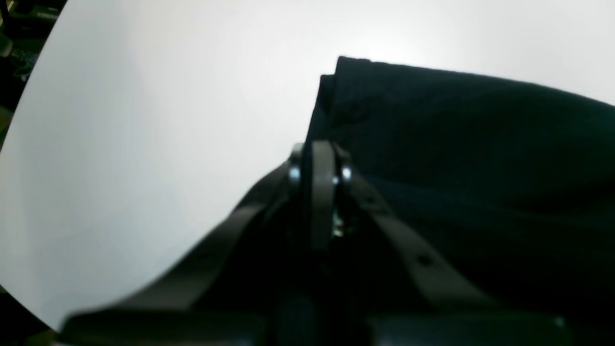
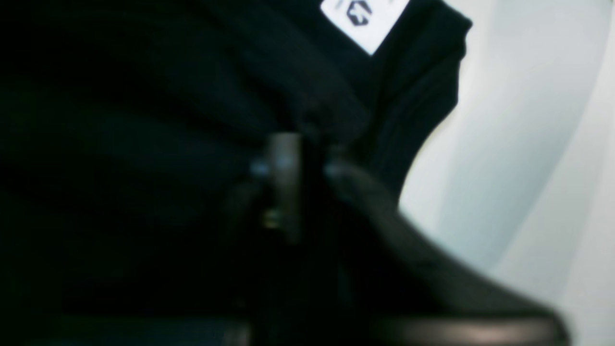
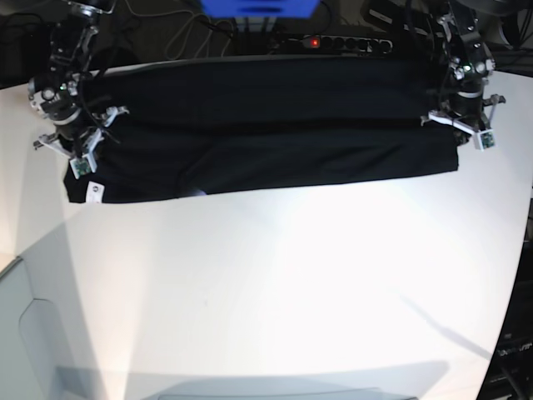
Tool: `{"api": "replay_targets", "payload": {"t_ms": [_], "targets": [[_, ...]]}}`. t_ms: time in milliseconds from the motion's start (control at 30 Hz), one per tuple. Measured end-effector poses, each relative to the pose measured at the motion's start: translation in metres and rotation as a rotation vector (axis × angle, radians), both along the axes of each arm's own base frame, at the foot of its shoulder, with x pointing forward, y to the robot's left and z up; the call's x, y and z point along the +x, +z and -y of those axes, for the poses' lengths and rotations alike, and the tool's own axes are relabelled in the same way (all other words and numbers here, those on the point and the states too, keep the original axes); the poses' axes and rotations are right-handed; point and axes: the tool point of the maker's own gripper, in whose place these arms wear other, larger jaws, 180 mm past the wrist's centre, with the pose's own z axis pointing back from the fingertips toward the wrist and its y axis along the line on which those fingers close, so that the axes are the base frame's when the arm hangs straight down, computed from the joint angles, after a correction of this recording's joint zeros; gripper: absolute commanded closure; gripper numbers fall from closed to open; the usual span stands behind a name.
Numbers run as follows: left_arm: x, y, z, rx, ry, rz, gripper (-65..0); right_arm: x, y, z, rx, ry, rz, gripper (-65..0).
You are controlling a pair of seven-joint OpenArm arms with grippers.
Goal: Fold the T-shirt properly
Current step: 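Hold the shirt edges with both grippers and smooth the folded strip flat, then regrasp the strip's ends with both grippers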
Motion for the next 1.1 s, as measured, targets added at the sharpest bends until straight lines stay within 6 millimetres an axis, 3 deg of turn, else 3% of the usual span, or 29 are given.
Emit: {"api": "replay_targets", "payload": {"t_ms": [133,333,467,633,733,833,1100], "targets": [[-0.001,-0.001,0.000,-0.004,0.000,-0.002,0.0,-0.004,0.024,0.020,-0.043,-0.049,0.059,0.0],[-0.002,-0.001,0.001,-0.004,-0.001,-0.005,0.0,-0.017,0.055,0.013,-0.106,-0.002,0.111,0.0],[-0.002,-0.001,0.001,-0.004,-0.001,-0.003,0.0,-0.035,0.037,0.016,-0.100,-0.014,0.037,0.0],[0.006,0.024,-0.005,0.034,-0.003,0.055,0.0,-0.036,0.025,0.014,-0.073,-0.017,0.015,0.0],[0.006,0.026,-0.004,0.036,-0.005,0.058,0.0,-0.041,0.010,0.011,-0.051,-0.014,-0.028,0.0],[0.006,0.025,-0.004,0.035,-0.005,0.054,0.0,-0.039,0.009,0.010,-0.050,-0.010,-0.028,-0.2],[0.004,0.023,-0.004,0.034,-0.003,0.047,0.0,-0.026,0.008,0.017,-0.061,-0.030,-0.024,-18.6]]}}
